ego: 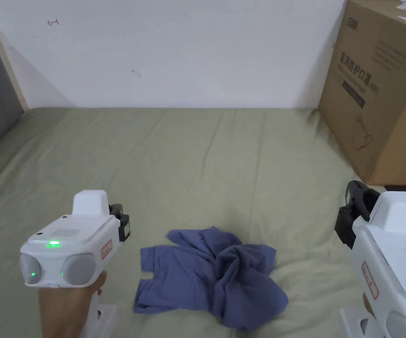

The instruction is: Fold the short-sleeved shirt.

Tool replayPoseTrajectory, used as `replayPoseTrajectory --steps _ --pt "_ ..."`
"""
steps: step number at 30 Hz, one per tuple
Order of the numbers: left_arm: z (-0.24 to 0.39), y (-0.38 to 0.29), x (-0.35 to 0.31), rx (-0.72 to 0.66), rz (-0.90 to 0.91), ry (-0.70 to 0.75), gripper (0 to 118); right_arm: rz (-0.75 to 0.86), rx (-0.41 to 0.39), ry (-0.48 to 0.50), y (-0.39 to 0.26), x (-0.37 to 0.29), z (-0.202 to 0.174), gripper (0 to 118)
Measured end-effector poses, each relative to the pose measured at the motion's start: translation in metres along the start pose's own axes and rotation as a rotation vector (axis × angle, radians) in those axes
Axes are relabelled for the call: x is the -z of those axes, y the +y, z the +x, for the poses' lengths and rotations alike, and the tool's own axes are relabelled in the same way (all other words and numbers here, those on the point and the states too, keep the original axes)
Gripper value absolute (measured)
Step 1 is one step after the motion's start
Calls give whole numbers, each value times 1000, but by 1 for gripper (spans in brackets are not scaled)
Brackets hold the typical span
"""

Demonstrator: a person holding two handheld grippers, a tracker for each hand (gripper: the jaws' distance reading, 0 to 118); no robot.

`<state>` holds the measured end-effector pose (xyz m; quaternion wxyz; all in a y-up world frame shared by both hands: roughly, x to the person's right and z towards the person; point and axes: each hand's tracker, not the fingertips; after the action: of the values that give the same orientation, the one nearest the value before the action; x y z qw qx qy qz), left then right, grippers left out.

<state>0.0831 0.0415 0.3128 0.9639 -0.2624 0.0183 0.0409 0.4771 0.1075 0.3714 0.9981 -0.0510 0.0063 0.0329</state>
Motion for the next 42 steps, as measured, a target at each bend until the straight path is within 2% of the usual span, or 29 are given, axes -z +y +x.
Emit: replayPoseTrajectory --steps 4,10,11,12,13,15,16,17,20,21,22,23,24,25,26,27,29,32,34,35,36,37,38,42 --pt "-2 -32 35 -68 -225 -60 0 -20 6 1 -7 4 1 0" --pt "9 -83 77 -62 -436 -66 0 -56 6 4 -19 14 1 0" --pt "12 -90 82 -57 -462 -65 4 -61 4 5 -21 16 1 0" --pt "14 -94 87 -60 -464 -65 18 -67 3 5 -23 17 1 0" --pt "16 -98 92 -59 -480 -55 40 -78 1 6 -25 19 1 0" --pt "20 -104 99 -52 -511 -32 101 -91 -2 8 -29 22 1 0" --pt "22 -108 104 -46 -528 -10 113 -100 -6 10 -30 24 1 0" --pt "24 -110 108 -33 -541 7 114 -106 -9 9 -32 26 1 0" --pt "26 -118 117 3 -548 18 105 -126 -12 7 -38 33 1 0" --pt "26 -121 122 14 -563 27 86 -133 -10 8 -41 36 1 0" --pt "26 -123 125 18 -570 26 86 -142 -9 9 -43 39 1 0" --pt "23 -127 126 13 -569 22 80 -150 -8 9 -45 43 1 0" --pt "21 -130 127 -29 -580 -41 67 -158 -7 11 -49 47 1 0" --pt "20 -131 128 -91 -581 -99 48 -171 -6 15 -52 52 1 0" --pt "20 -130 127 -96 -574 -41 42 -190 -2 21 -56 58 1 0" --pt "20 -128 124 -75 -571 -50 37 -218 5 31 -60 65 1 0" --pt "18 -125 122 -109 -544 -109 11 -281 18 53 -70 82 0 0" --pt "16 -121 117 -112 -504 -114 8 -460 33 106 -93 126 -2 5" --pt "14 -114 108 -115 -486 -119 8 -579 82 158 -112 156 -2 33" --pt "14 -110 103 -132 -457 -129 8 -626 116 183 -122 171 -3 50" --pt "14 -107 99 -136 -446 -138 7 -675 130 189 -133 188 -3 76" --pt "14 -104 96 -134 -445 -140 7 -713 130 202 -142 200 -6 91" --pt "14 -102 93 -131 -435 -142 7 -720 154 206 -151 211 -8 99" --pt "14 -98 93 -113 -434 -165 7 -790 100 215 -175 245 -18 100"
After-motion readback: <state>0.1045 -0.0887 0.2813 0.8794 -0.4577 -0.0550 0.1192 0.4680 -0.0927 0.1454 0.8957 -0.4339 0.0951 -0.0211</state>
